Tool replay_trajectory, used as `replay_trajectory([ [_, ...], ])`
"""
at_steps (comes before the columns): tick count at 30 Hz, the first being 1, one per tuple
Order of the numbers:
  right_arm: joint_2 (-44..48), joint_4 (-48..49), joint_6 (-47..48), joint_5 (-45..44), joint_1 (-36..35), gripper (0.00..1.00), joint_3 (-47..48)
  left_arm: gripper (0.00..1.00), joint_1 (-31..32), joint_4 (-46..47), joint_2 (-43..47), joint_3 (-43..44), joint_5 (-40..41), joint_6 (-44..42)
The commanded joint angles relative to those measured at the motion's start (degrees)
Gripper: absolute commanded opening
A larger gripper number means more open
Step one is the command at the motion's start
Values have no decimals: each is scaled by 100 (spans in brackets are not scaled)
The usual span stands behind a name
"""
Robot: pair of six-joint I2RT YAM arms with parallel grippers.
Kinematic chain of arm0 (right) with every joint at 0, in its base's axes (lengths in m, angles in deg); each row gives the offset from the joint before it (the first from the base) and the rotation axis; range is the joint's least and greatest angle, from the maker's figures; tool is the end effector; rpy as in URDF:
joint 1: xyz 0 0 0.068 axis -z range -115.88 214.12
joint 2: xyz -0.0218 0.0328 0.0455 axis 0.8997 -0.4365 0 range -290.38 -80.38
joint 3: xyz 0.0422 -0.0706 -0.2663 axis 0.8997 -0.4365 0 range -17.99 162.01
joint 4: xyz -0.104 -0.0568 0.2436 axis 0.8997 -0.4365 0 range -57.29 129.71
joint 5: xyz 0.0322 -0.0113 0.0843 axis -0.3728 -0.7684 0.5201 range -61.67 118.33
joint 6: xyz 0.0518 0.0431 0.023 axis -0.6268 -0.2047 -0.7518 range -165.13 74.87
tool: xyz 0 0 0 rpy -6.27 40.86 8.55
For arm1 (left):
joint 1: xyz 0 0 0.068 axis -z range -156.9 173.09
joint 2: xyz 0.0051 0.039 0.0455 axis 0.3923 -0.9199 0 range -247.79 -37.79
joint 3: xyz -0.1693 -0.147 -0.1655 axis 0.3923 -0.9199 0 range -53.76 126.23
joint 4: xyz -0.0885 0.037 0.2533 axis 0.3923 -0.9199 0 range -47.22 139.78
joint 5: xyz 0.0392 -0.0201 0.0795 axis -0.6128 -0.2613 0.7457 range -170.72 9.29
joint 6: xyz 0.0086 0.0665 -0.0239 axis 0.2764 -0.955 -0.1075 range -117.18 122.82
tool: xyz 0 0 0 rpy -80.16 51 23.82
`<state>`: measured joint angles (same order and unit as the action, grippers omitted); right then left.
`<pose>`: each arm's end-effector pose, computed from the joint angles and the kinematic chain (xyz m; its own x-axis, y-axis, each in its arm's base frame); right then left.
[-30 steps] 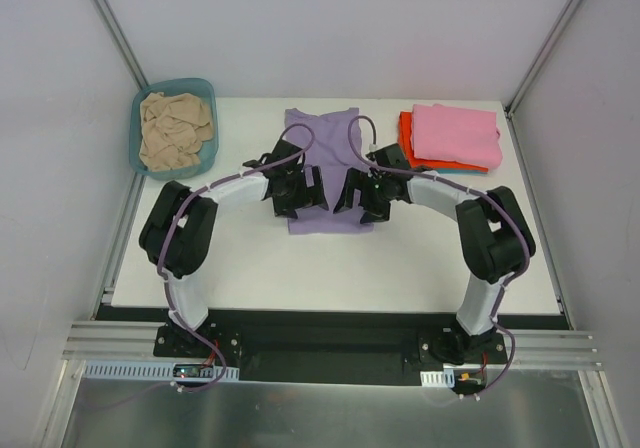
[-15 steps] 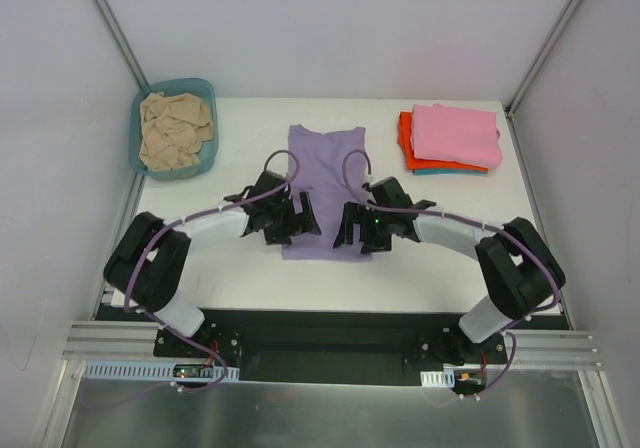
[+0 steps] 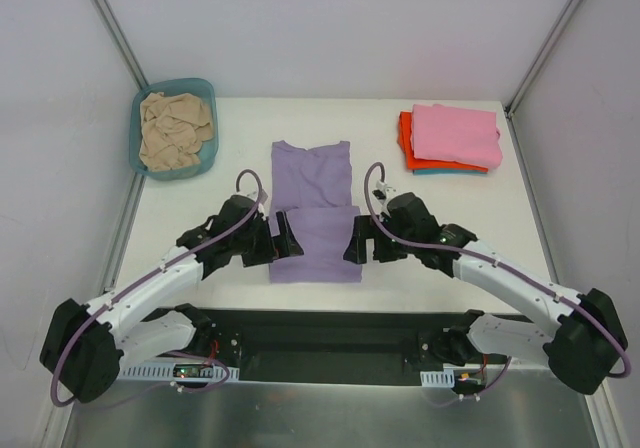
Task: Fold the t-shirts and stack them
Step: Grab one side of the 2/3 rectangular tshirt with both arms
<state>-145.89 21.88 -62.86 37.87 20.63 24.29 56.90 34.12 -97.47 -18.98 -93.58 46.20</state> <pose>0.1859 0.1898 0.2273 -0.6882 -0.2389 -0.6851 -0.5877 0.7373 0.3333 0.1920 -0.1443 0.2085 -0.8617 -0.2289 -0.4528 0.1253 0.7688 -0.6271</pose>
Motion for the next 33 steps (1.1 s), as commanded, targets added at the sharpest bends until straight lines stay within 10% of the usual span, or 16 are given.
replay_trajectory([
  [1,303,-125,227,20,-29,97,-255,99,48,-735,492,-209,327,223],
  [8,83,314,-1,179,-29,99,-686,97,48,-948,783,-762,653,602],
  [12,-442,525,7,250,-29,94,-616,77,48,-563,476,-920,628,707],
  [16,-918,701,-81,127,-37,67,-563,67,48,-114,124,-1114,644,857],
  [25,-1727,1105,-151,381,-37,45,-511,34,21,239,-745,-1009,794,778],
  [29,-1903,1299,-195,531,-37,33,-493,3,-23,248,-1036,-860,707,664],
  [33,-1886,1413,-204,856,-29,13,-633,0,-32,248,-1090,-824,374,541],
])
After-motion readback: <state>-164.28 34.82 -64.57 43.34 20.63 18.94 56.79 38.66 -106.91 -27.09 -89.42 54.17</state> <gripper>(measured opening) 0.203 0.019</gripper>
